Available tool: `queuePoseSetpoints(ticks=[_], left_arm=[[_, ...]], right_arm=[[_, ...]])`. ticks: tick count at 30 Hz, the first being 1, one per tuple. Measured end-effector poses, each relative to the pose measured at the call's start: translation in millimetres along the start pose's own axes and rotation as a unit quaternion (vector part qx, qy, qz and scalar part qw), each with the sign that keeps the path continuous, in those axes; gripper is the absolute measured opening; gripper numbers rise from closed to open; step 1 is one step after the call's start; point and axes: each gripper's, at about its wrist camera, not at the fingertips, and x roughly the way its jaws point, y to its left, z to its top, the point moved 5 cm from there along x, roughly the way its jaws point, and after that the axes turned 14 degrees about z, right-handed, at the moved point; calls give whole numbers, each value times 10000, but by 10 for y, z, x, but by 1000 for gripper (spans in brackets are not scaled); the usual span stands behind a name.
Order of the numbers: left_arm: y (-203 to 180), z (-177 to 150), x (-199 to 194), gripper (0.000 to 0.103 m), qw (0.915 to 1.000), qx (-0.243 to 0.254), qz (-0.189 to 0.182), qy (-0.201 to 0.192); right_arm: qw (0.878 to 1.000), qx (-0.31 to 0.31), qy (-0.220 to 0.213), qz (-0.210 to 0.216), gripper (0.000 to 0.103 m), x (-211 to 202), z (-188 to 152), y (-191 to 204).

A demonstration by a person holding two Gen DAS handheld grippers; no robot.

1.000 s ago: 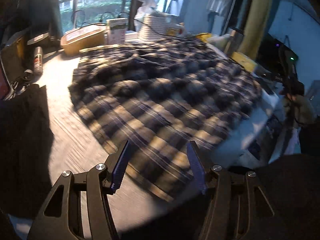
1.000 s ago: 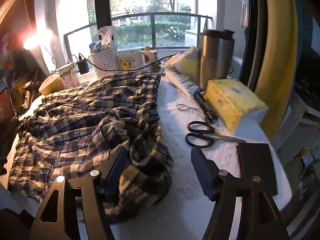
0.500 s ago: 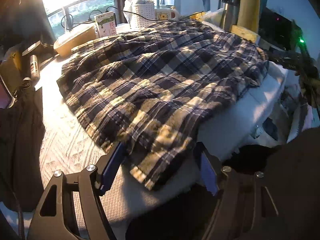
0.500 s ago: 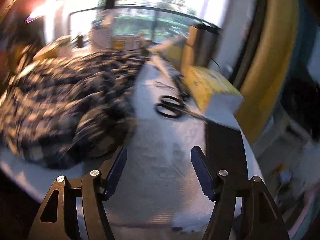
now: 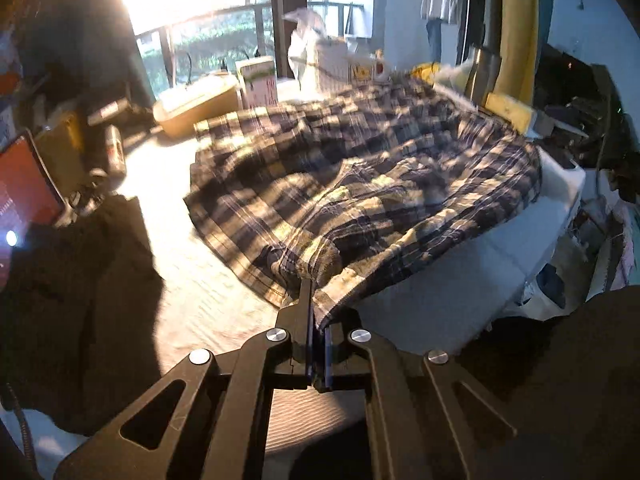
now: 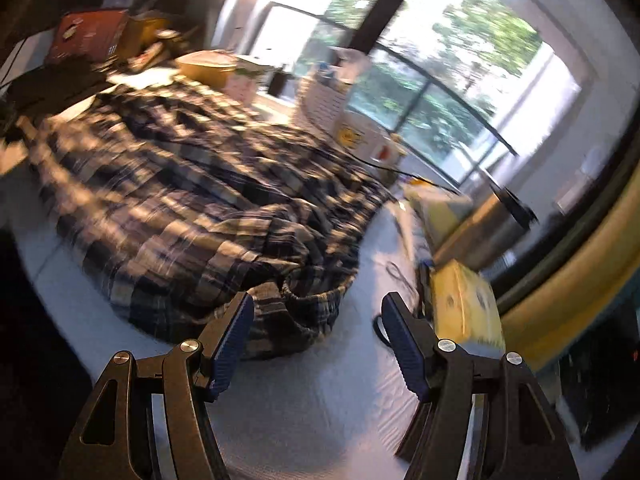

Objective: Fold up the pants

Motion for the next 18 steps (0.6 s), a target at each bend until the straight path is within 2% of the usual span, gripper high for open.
queuePoseSetpoints(ticks=[3,5,10,12,14,15,16,17,18], left_arm=[[-1,27,-116,2,9997,138,-136,-137],[-42,25,-124,2,9995,206,-171,-151],[-123,-41,-25,2,9994,262,-230,-52],[-108,-82,46,2,9996,161,-232,6],[-69,-138,157,2,9997,9,-220,125],[-60,-163,195,2,9995,-51,-248,177],[-59,-187,228,2,9993,-83,-271,223],[-61,-208,249,2,9993,-90,-267,254],[-65,-233,281,2,9991,-88,-260,311]], right_arm=[[9983,-476,179,270,65,72,77,108],[9959,-632,318,560,50,181,116,124],[9878,-497,711,1296,48,446,164,-8],[9812,-320,1047,1592,48,601,95,-77],[9749,-215,1401,1714,47,749,-31,-97],[9693,-109,1586,1876,42,821,-120,-82],[9691,-60,1509,1953,31,818,-139,-73],[9686,64,1398,2058,13,791,-141,-74],[9706,151,1337,1996,12,768,-146,-94]])
